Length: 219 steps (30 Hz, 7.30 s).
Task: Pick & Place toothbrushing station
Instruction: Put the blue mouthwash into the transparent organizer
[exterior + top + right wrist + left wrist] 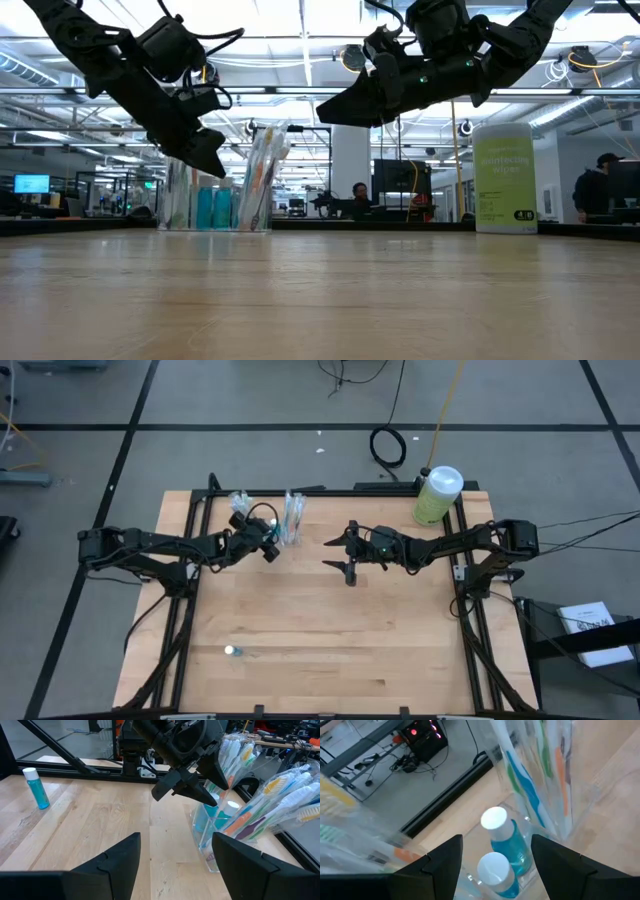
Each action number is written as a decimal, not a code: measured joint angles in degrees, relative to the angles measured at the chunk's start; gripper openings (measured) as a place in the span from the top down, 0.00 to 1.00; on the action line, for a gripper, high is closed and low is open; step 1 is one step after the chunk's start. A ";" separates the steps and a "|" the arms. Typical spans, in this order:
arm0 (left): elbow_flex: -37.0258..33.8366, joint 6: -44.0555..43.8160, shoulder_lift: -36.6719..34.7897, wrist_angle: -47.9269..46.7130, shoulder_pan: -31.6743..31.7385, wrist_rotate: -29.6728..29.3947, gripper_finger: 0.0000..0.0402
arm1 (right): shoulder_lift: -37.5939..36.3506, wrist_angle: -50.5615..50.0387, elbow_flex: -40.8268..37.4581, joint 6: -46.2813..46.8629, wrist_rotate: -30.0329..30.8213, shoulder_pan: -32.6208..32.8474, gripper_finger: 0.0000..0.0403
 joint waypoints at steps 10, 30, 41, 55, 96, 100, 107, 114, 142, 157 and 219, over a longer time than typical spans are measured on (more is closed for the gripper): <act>-0.04 0.42 -4.64 -0.63 -2.26 -0.06 0.40 | 0.00 0.00 0.00 0.00 0.00 0.00 0.41; -0.02 -48.19 -25.39 -26.37 -37.75 36.17 0.40 | 0.00 0.00 0.00 -1.53 0.22 0.01 0.41; 13.88 -56.68 -13.47 -31.29 -53.00 25.95 0.40 | 0.00 0.65 0.00 -1.51 0.24 0.00 0.41; 36.24 -41.90 5.41 -53.91 -63.20 16.29 0.40 | 0.00 1.27 -0.02 0.42 0.02 0.28 0.41; 36.24 -49.35 18.27 -69.23 -60.89 36.57 0.41 | 0.00 1.36 -0.04 -0.69 -0.02 0.30 0.41; 36.24 -49.35 18.27 -69.22 -60.89 36.54 0.50 | 0.00 1.36 -0.04 -0.70 -0.02 0.31 0.41; 36.24 -49.52 18.27 -69.20 -60.89 36.42 0.70 | 0.00 1.31 -0.04 -0.70 -0.04 0.28 0.41; 36.24 -49.54 18.23 -69.15 -59.66 33.62 0.76 | 0.00 1.31 -0.04 -0.68 -0.02 0.28 0.41; 54.76 -20.07 5.14 -82.73 -20.29 7.17 0.76 | -12.33 -12.88 -0.05 -3.48 4.76 0.02 0.41; 55.71 15.06 11.53 -73.17 11.91 24.73 0.76 | -12.37 -13.38 -0.07 -4.55 6.19 0.00 0.41; 55.65 28.41 33.35 -72.02 19.58 34.08 0.59 | -12.33 -14.38 -0.07 -5.81 5.97 0.15 0.41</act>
